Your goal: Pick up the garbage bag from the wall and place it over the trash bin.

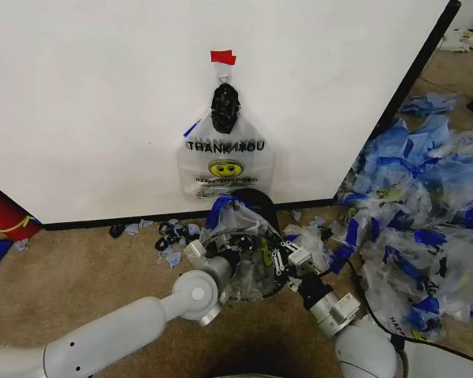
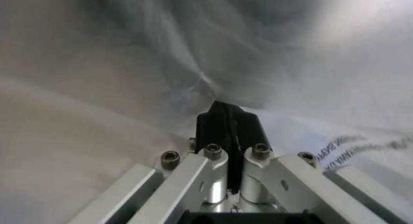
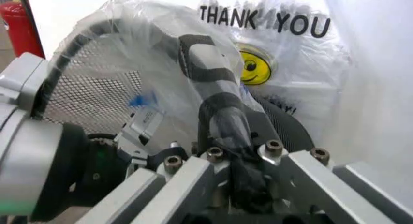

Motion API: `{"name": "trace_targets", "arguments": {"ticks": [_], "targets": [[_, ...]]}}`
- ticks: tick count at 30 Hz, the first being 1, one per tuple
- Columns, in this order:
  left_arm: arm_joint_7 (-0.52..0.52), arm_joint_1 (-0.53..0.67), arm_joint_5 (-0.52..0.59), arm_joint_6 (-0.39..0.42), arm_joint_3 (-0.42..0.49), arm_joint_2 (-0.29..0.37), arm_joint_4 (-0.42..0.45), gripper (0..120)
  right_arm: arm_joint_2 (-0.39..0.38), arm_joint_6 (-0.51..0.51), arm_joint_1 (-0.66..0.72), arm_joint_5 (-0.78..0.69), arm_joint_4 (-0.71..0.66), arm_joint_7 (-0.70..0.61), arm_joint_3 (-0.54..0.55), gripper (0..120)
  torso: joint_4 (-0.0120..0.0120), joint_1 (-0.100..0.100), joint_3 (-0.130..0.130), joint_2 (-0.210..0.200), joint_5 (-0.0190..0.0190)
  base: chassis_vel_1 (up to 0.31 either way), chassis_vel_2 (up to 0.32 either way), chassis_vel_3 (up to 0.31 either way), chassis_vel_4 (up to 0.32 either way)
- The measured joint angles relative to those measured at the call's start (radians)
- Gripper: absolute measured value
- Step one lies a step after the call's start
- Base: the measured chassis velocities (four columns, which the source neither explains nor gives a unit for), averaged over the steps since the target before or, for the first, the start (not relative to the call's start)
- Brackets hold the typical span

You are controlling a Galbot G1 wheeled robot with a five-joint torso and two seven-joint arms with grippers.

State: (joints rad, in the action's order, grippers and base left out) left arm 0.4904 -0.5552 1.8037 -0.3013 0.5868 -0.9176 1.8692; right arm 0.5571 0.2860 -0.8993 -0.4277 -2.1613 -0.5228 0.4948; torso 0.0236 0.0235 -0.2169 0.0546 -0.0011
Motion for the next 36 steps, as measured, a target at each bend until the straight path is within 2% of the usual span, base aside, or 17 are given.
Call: {"name": "trace_targets", "arguments": {"ticks": [14,28,36], "targets": [[0.019,0.002,-0.018,-0.017,-0.006,-0.004,0.0,0,0.009,0.007,0.002,0.016,0.013,0.008,0.034,0,0.0,0.0,0.0,0.0,0.0,0.0,0.0,0.0,0.0],[0.058,0.014,-0.015,-0.025,0.012,-0.001,0.058,0,0.045,-0.001,0.023,0.007,0.083,-0.012,-0.009,0,-0.0001,0.0,0.0,0.0,0.0,0.0,0.0,0.0,0.0],[0.061,0.014,-0.013,-0.026,0.006,0.015,0.072,0,0.047,-0.032,0.017,0.081,0.109,-0.044,-0.029,0,0.0,0.0,0.0,0.0,0.0,0.0,0.0,0.0,0.0]]}}
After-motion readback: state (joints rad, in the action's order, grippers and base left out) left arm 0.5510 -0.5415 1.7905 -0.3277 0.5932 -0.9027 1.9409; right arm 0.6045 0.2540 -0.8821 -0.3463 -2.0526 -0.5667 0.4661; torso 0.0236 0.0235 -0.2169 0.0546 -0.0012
